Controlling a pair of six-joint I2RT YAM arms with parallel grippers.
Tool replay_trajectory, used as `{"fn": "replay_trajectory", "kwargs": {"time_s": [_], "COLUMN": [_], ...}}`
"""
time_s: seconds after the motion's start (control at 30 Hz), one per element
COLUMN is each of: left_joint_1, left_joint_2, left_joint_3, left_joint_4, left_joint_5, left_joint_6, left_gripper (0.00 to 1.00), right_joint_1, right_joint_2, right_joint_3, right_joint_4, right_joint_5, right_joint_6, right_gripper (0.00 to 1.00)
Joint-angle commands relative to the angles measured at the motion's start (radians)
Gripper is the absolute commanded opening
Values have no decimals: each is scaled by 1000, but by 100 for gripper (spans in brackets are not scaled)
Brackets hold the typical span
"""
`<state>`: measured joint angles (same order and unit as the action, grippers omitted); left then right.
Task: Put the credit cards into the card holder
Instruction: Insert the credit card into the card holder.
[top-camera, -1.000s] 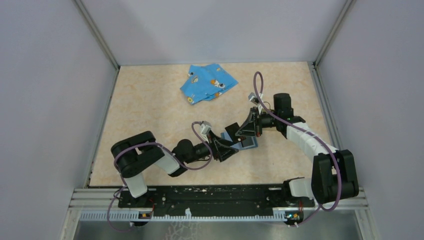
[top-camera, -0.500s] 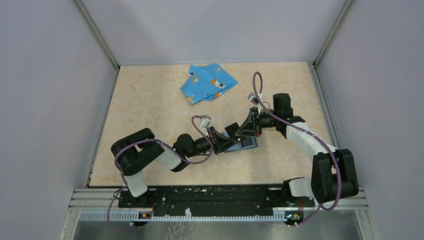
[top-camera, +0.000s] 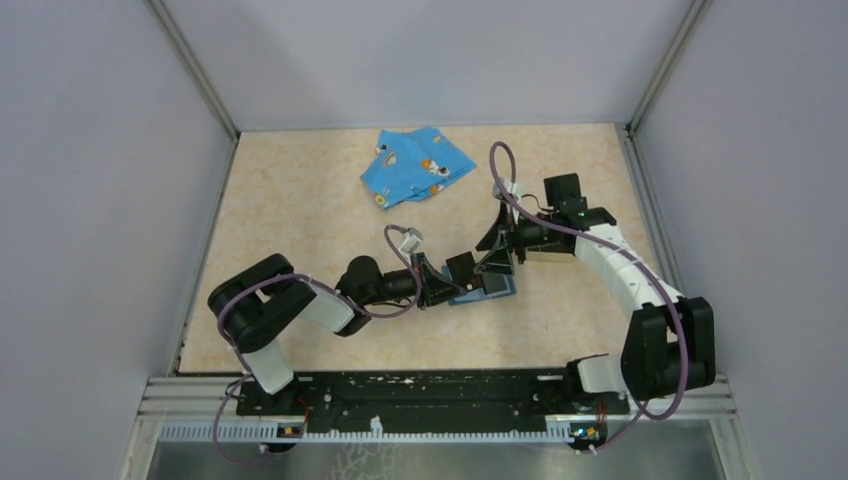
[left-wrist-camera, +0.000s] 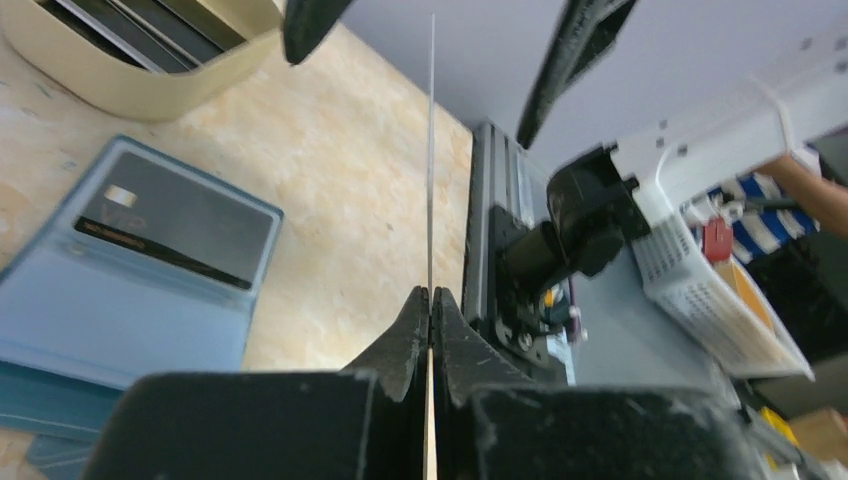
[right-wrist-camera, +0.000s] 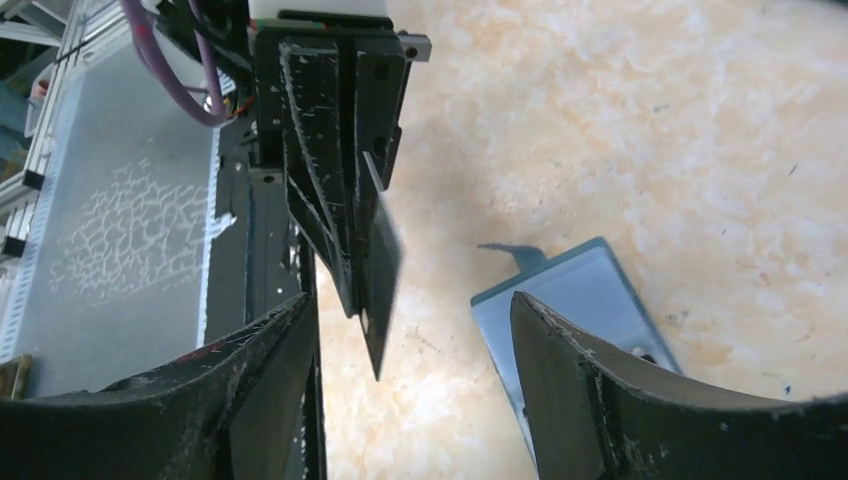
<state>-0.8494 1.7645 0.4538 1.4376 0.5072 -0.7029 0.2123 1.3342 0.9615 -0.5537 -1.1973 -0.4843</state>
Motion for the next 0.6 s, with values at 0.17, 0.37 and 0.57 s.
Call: {"fn": "replay_trajectory", "kwargs": {"time_s": [0.17,0.37,0.57], "left_joint_1": [20,33,33], "left_joint_2": [-101,-104,-100], "left_joint_3": [76,131,177], "left_joint_4": [-384,-518,-584], "left_joint_5": [240,285,307], "left_joint_6": [163,213,239], "left_gripper": [0,0,0], "right_joint_1": [14,27,70], "right_joint_2": [48,49,78], "right_joint_3": [39,34,37], "right_joint_4": [-181,-188,-190], "right_joint_5": [-8,-37,-29], "right_joint_6": [-176,-190,-188], "right_gripper": [65,53,39]}}
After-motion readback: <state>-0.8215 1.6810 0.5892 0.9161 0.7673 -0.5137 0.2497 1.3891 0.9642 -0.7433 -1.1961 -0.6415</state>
